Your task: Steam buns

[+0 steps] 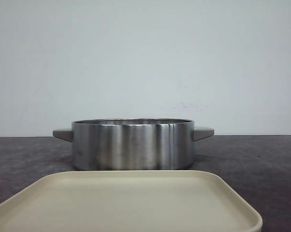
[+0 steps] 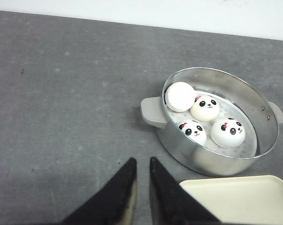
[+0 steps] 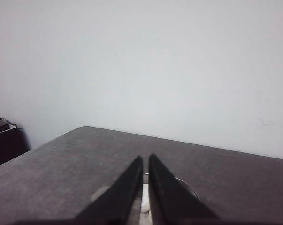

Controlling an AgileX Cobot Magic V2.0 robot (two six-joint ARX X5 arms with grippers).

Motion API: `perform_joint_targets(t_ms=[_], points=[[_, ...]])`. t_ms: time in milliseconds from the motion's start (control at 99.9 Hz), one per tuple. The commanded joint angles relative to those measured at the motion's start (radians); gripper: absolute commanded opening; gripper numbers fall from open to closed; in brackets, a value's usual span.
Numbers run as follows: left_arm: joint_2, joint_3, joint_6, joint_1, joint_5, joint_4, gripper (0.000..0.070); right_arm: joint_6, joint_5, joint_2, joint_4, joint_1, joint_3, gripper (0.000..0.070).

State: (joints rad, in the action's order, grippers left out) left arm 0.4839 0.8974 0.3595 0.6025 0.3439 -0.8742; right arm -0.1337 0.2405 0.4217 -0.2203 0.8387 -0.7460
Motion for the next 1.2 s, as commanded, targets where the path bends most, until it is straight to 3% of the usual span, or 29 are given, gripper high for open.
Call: perform_joint_targets(t_ms=[0,60,170,391,661,891,1052,1192], points=[[0.003,0.011,0.0,0.006,0.007,0.006,0.0,0.01,0.002,0.005,0.011,0.01,-0.013,0.0015],[0.003,0.011,0.0,0.006,0.007,0.006,0.0,0.011,-0.009,0.005,0.011,0.008,-0.013,0.0014],[0.003,0.011,0.0,0.006,0.007,0.006,0.0,0.011,0.05,0.0,-0.004,-0.049,0.006,0.0014],[0.003,0.011,0.0,0.006,0.007,0.006,0.0,0.012,0.055,-0.047,0.134,-0.305,0.214,0.0015],[0.003,0.011,0.0,0.006,0.007,0.006,0.0,0.016,-0.096,-0.177,0.191,-0.594,0.562,0.0014],[0.003,0.011,0.0,0.006,0.007,0.006,0.0,0.064,-0.143,-0.314,0.191,-0.686,0.717,0.0015],[0.003,0.011,0.0,0.006,0.007,0.006,0.0,0.095,-0.143,-0.406,0.042,-0.7,0.734,0.0015],[0.003,0.011,0.0,0.006,0.007,0.006,0.0,0.118,-0.105,-0.418,0.053,-0.714,0.734,0.0014]])
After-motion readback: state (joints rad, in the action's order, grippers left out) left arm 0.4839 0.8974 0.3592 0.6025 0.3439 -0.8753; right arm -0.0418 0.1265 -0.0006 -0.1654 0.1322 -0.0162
